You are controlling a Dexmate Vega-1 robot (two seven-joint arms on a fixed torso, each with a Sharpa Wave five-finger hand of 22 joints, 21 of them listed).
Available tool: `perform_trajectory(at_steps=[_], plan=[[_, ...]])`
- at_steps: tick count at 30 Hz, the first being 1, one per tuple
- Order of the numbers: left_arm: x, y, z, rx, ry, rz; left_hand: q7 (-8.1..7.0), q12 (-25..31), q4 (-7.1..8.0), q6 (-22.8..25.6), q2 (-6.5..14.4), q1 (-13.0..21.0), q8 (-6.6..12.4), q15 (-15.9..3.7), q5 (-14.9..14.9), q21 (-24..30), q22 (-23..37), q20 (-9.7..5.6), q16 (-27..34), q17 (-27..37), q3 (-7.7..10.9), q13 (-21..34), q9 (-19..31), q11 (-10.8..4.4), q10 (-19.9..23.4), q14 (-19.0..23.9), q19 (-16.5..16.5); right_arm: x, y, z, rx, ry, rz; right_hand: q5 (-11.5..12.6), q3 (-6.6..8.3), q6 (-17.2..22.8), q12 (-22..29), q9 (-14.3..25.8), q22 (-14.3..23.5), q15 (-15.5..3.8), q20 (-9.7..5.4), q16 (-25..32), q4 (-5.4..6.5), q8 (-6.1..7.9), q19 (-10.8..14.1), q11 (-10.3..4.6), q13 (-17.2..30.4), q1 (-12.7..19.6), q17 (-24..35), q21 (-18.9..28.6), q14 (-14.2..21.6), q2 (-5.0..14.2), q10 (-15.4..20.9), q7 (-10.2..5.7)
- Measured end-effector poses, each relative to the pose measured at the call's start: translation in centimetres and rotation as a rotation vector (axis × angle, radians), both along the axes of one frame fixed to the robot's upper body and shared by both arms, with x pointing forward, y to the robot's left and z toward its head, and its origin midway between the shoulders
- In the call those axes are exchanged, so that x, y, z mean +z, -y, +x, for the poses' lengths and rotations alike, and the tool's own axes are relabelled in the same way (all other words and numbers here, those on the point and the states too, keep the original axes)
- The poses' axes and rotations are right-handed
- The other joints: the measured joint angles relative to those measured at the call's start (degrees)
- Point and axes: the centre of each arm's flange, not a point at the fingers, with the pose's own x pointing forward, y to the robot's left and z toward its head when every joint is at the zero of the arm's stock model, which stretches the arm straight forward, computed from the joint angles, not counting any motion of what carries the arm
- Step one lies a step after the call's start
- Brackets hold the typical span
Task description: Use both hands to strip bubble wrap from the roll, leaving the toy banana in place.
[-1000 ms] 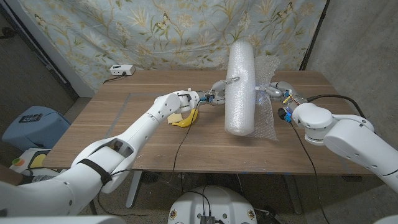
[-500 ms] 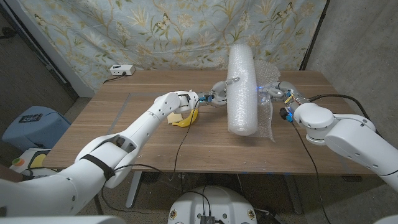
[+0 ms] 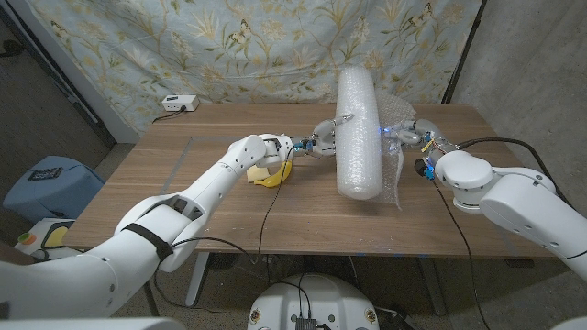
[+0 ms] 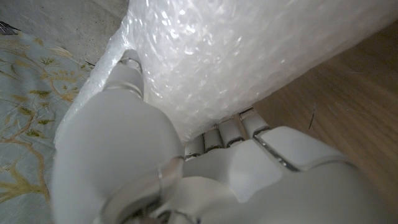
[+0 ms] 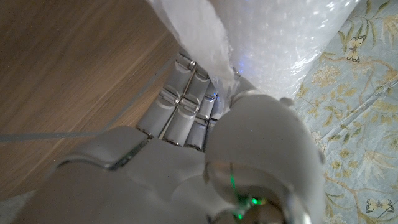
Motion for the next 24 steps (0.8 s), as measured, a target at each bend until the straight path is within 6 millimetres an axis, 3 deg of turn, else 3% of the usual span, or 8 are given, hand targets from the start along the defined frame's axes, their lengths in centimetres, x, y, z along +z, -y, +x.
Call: perform_trajectory(at_steps=[6, 11, 12, 16, 20, 24], plan=[[-0.05, 0.12, 0.04, -0.010, -0.001, 0.005, 0.12, -0.7, 0.24, -0.5, 0.3, -0.1, -0.10, 0.52, 0.0, 0.0, 0.0, 0.21, -0.4, -0.5, 0.39, -0.4, -0.2, 0.70, -0.7, -0.5, -0.2, 0.14, 0.33, -0.03, -0.007, 0.001, -0.001, 0.0, 0.31, 1.4, 0.0, 0.1, 0.0, -0.13, 0.00, 0.0, 0.31, 0.33, 0.0, -0.38, -0.1, 0.9, 0.4, 1.1, 0.9, -0.05, 1.0, -0.50], [-0.06, 0.23, 0.15, -0.013, -0.004, 0.009, 0.13, -2.0, 0.24, -1.1, 1.4, 0.4, -0.60, 1.53, -0.2, -0.2, -0.2, 0.62, -1.9, -0.9, 0.40, -1.0, -0.5, 1.23, -1.8, -2.0, -1.2, 0.15, 0.55, -0.01, -0.010, -0.002, -0.003, 0.0, 0.31, 3.0, 0.0, 0.3, 0.0, -0.63, 0.01, 0.0, 0.31, 0.88, 0.0, -0.63, -0.4, 1.4, 0.8, 2.1, 1.9, -0.13, 2.1, -0.69], [-0.08, 0.24, 0.13, -0.015, -0.004, 0.010, 0.06, -2.3, 0.24, -1.4, 2.6, 1.6, -0.82, 1.63, -0.2, -0.2, -0.3, 0.81, -2.1, -1.2, 0.39, -1.1, -0.7, 1.41, -2.0, -2.5, -1.4, 0.18, 0.63, -0.02, -0.011, -0.002, -0.004, 0.0, 0.31, 3.3, 0.0, 0.3, 0.0, -0.69, 0.01, -0.2, 0.31, 0.88, 0.0, -0.61, -0.4, 1.4, 0.8, 2.3, 2.0, -0.13, 2.3, -0.79], [-0.08, 0.36, 0.22, -0.018, -0.009, 0.011, -0.12, -3.4, 0.24, -3.3, 3.0, 1.2, -1.54, 2.62, -0.2, -0.6, -0.3, 1.03, -3.4, -1.9, 0.39, -1.7, -0.9, 1.86, -2.9, -3.4, -2.1, 0.17, 0.75, 0.01, -0.012, -0.005, -0.006, 0.0, 0.31, 3.5, 0.0, 0.3, 0.3, -1.04, 0.01, -0.2, 0.31, 1.25, 0.0, -0.59, -0.9, 2.3, 1.1, 3.3, 2.5, -0.43, 2.9, -1.00], [-0.07, 0.33, 0.43, -0.014, -0.015, 0.010, -0.03, -5.5, 0.24, -7.5, 5.1, 2.3, -2.68, 4.08, -0.6, -1.1, -0.3, 2.08, -5.4, -3.0, 0.39, -2.6, -1.6, 3.33, -5.4, -5.5, -3.3, 0.12, 0.73, 0.03, -0.010, -0.009, -0.008, 0.0, 0.31, 3.5, 0.0, 0.3, 0.3, -1.26, 0.01, -0.3, 0.31, 1.28, 0.0, -0.72, -0.9, 2.6, 1.3, 3.5, 3.1, -0.65, 3.2, -1.00], [-0.12, 0.18, 0.83, -0.005, -0.027, 0.009, 0.59, -8.6, 0.86, -15.8, 6.2, 1.7, -3.43, 6.40, -1.6, -1.8, -0.5, 3.30, -8.6, -4.6, 1.02, -3.8, -3.4, 5.81, -9.5, -9.1, -5.2, 0.05, 0.69, 0.05, -0.007, -0.013, -0.011, 0.0, 0.30, 4.1, 0.0, 0.2, 0.3, -1.32, 0.01, -0.6, 0.31, 1.28, 0.0, -0.82, -0.8, 3.0, 1.6, 4.2, 3.2, -0.66, 3.3, -0.99]])
